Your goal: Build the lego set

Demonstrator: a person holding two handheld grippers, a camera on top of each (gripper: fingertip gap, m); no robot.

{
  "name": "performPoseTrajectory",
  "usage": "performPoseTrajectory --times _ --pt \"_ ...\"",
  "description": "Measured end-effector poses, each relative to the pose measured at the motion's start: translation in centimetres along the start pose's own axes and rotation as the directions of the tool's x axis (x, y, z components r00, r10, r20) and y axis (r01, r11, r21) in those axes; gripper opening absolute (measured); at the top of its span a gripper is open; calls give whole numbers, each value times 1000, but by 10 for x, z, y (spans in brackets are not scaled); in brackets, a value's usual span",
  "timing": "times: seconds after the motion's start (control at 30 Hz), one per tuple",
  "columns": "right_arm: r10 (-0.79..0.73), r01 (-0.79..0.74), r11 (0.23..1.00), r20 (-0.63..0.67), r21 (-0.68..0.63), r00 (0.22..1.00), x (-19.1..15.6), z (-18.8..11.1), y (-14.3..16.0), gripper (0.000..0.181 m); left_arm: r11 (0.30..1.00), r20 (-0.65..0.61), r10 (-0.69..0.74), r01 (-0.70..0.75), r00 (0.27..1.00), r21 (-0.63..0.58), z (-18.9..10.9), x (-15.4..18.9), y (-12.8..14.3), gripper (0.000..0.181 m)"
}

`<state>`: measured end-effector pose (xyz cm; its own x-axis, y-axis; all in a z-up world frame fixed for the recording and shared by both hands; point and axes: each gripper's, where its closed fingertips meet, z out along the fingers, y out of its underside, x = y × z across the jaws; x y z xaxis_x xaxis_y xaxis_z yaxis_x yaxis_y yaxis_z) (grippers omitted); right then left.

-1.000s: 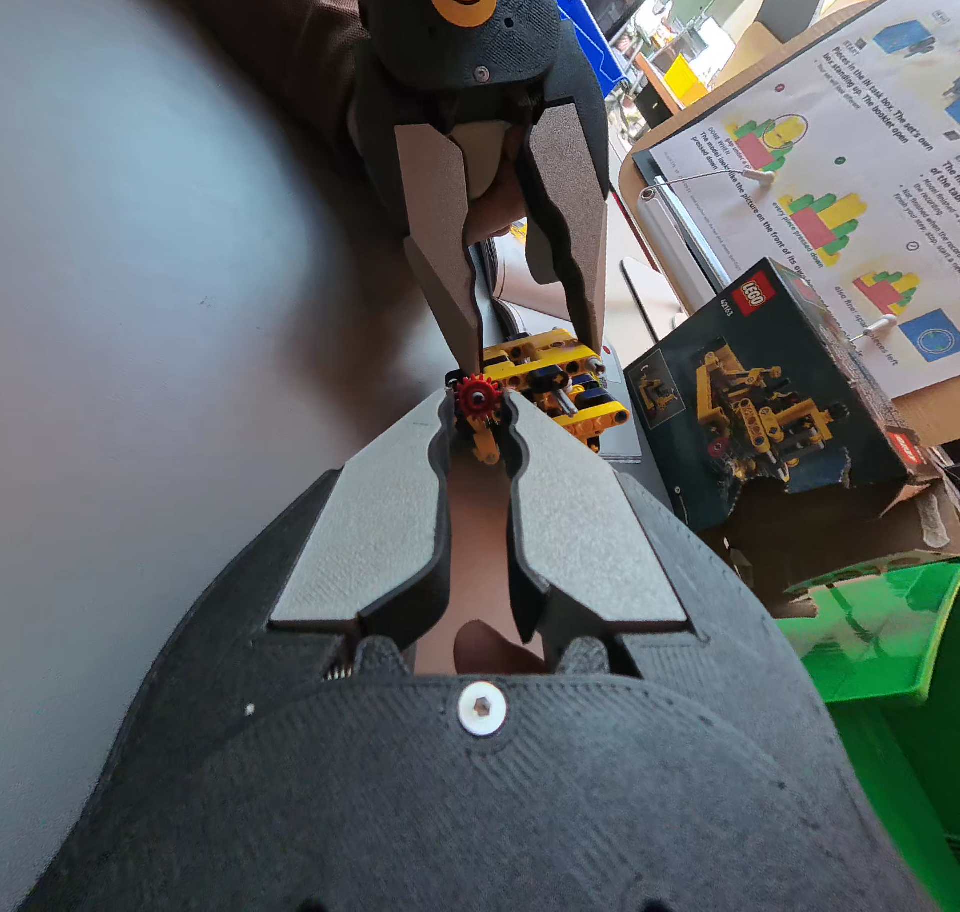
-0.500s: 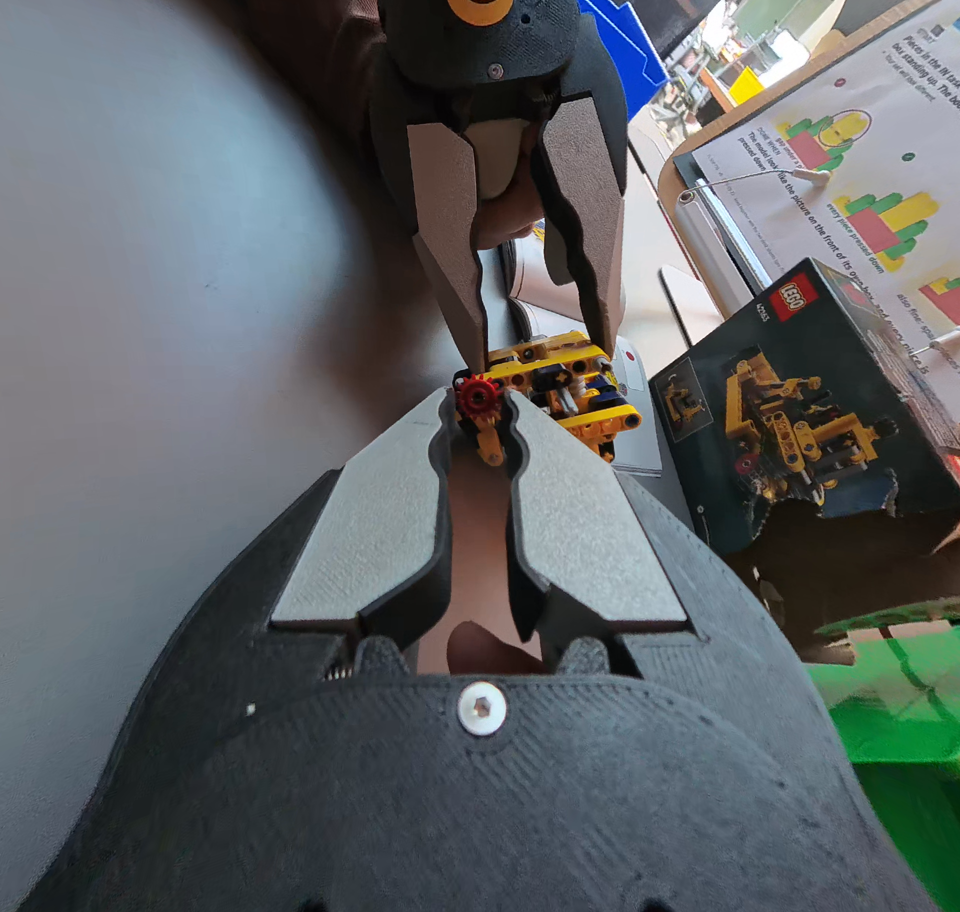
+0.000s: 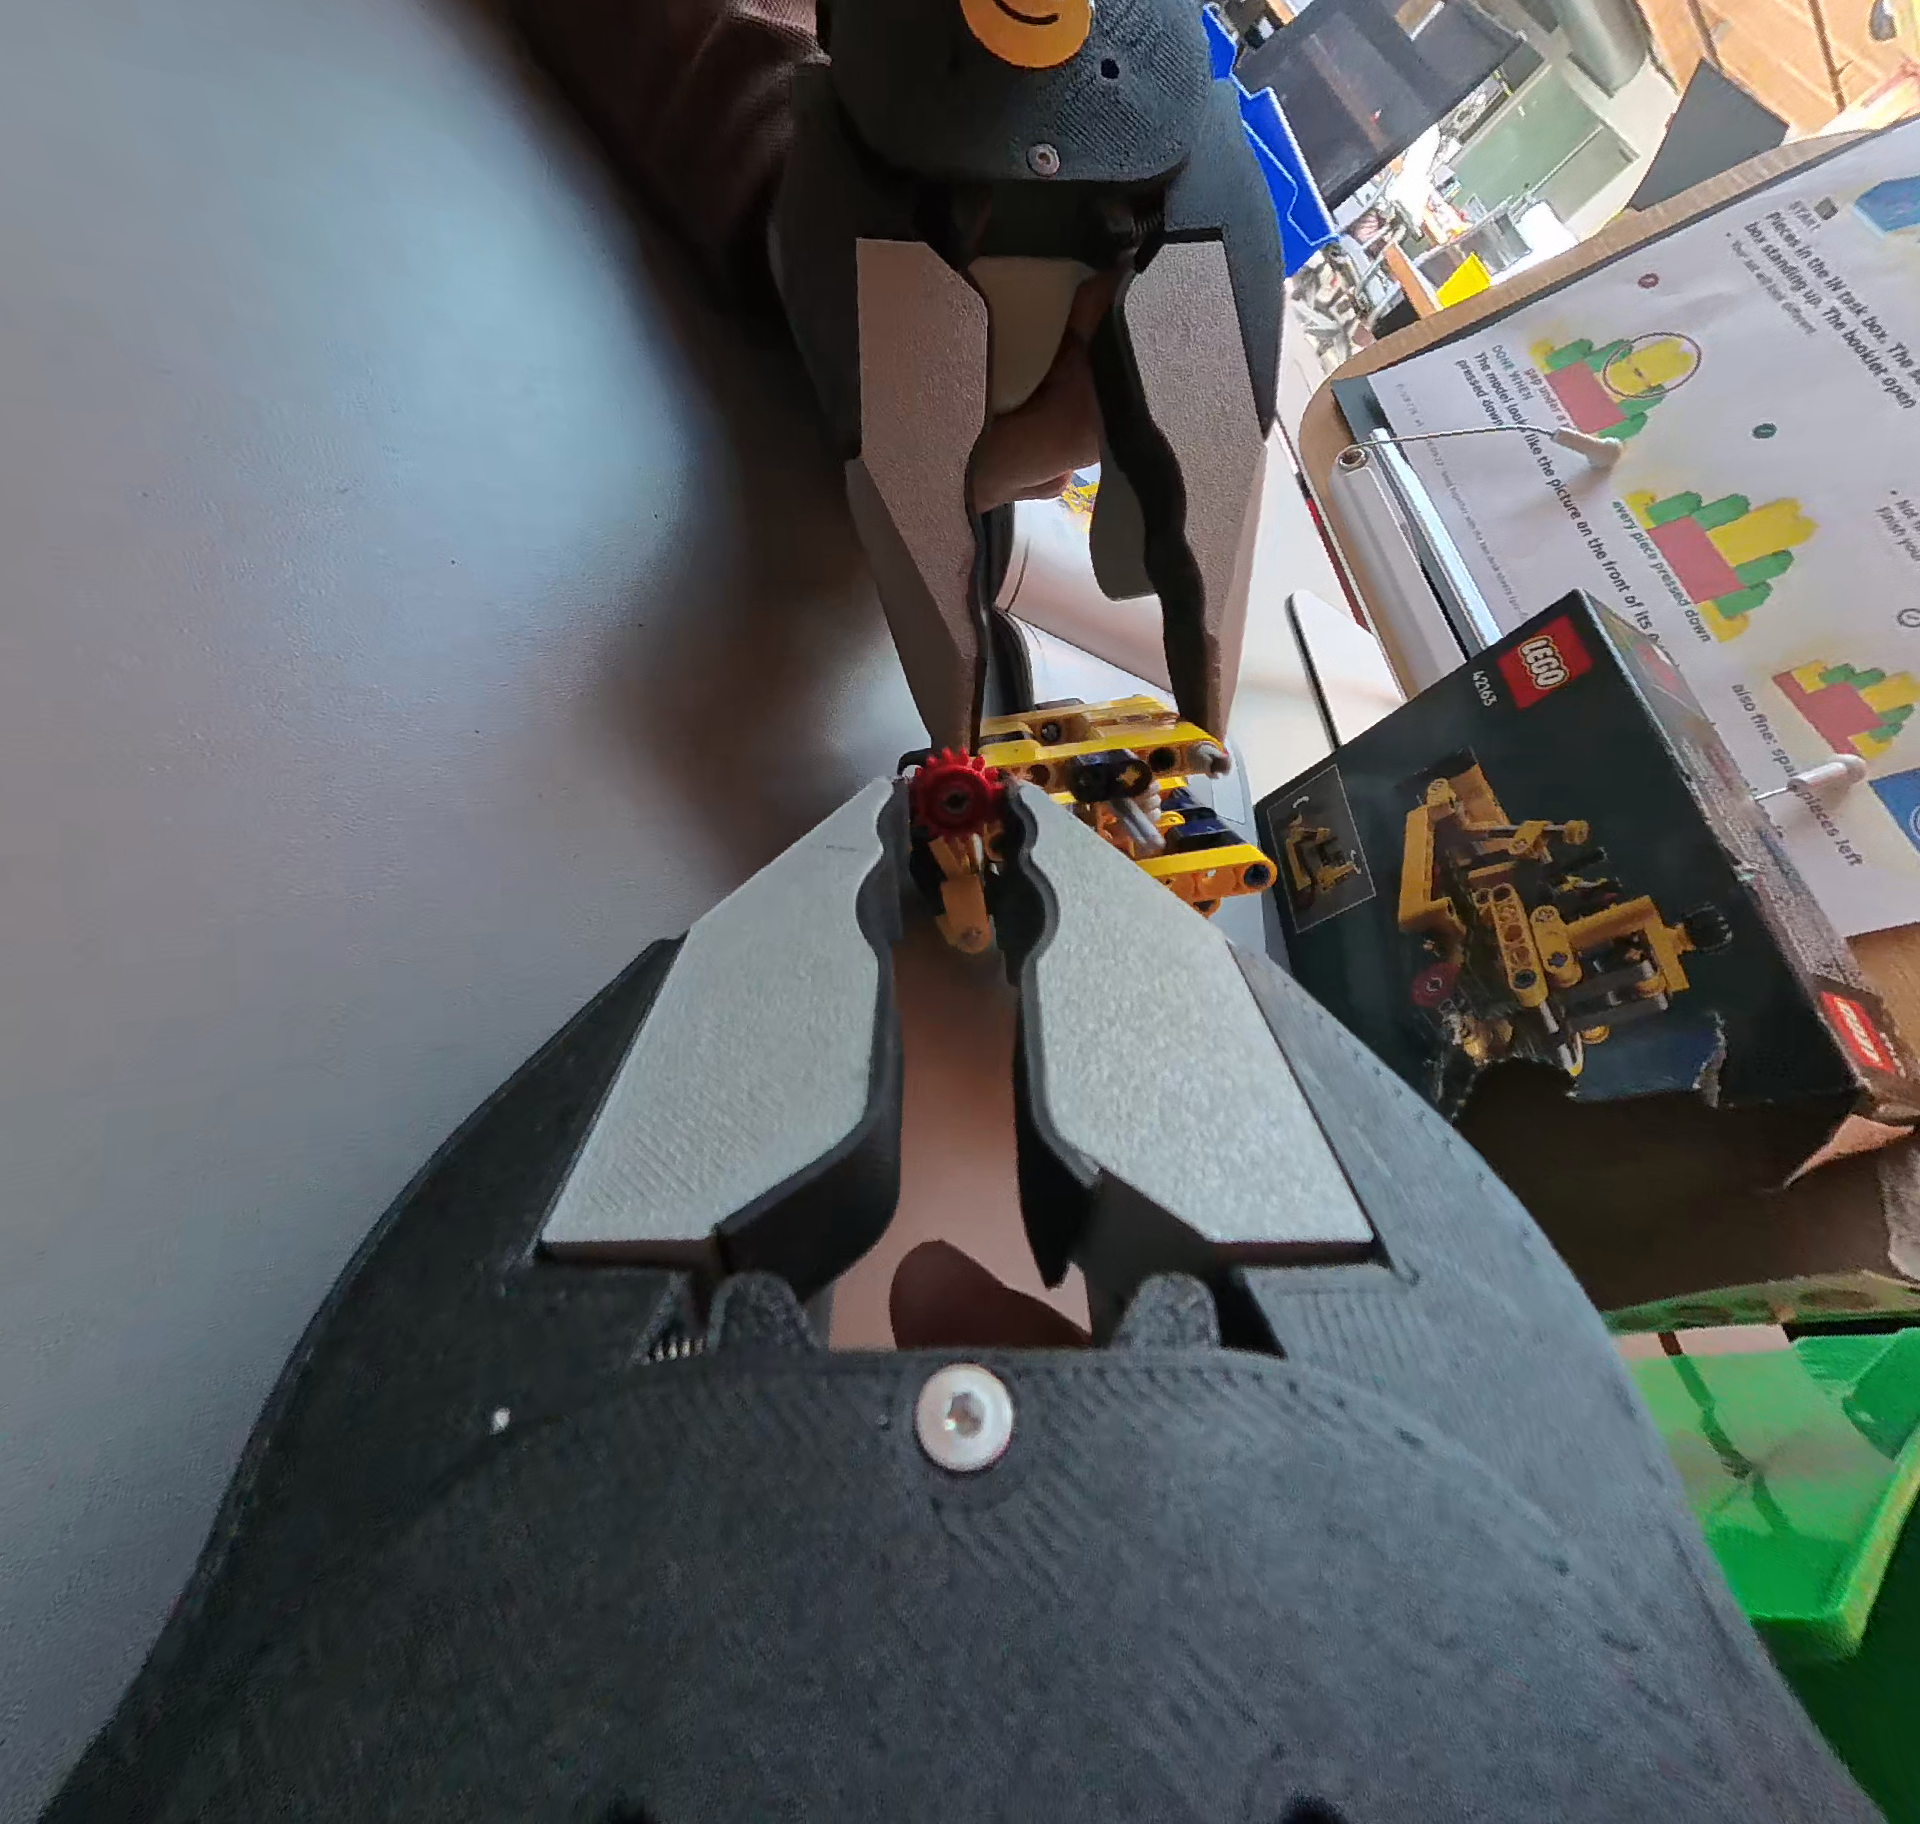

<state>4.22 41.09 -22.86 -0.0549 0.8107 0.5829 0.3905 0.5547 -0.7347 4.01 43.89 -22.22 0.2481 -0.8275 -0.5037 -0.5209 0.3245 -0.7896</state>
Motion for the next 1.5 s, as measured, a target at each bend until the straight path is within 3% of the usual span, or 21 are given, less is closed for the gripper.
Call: performPoseTrajectory --times 0.03,0.3,0.47,0.73,0.9,1.0,1.1,1.17,1.23,1.3,1.5 --pt "-1 1 1000 -6 0 1000 0 -1 0 14 1000 -1 2 -2 1000 1 0 0 0 46" --pt "66 -65 997 -21 37 998 3 -12 -8 17 999 38 50 -50 998 -1 0 1 -1 46" --pt "174 -166 974 -41 158 984 15 -34 -26 16 997 61 75 -76 995 12 -3 3 -4 46" --pt "285 -255 951 -167 177 944 45 -53 -6 16 999 124 13 -18 992 45 -17 -12 -7 46" --pt "284 -266 954 -126 137 951 35 -45 -3 18 987 146 -100 80 984 136 -29 -14 -26 46" --pt "332 -326 933 -21 150 943 21 -37 -13 23 977 214 -82 35 973 212 -41 -18 -40 46" --pt "507 -532 819 166 215 846 11 -33 -38 27 968 271 -45 -25 962 250 -46 -22 -47 46" --pt "637 -680 713 248 172 730 11 -27 -42 36 964 264 -54 -19 963 265 -46 -23 -48 46" --pt "739 -783 612 271 110 616 13 -20 -35 26 962 248 -56 -14 967 273 -45 -20 -48 46" --pt "764 -832 547 350 93 542 10 -19 -41 29 962 254 -47 -25 966 271 -45 -20 -49 46" --pt "760 -847 520 395 106 516 9 -22 -45 34 953 239 -43 -32 970 300 -46 -18 -52 46"
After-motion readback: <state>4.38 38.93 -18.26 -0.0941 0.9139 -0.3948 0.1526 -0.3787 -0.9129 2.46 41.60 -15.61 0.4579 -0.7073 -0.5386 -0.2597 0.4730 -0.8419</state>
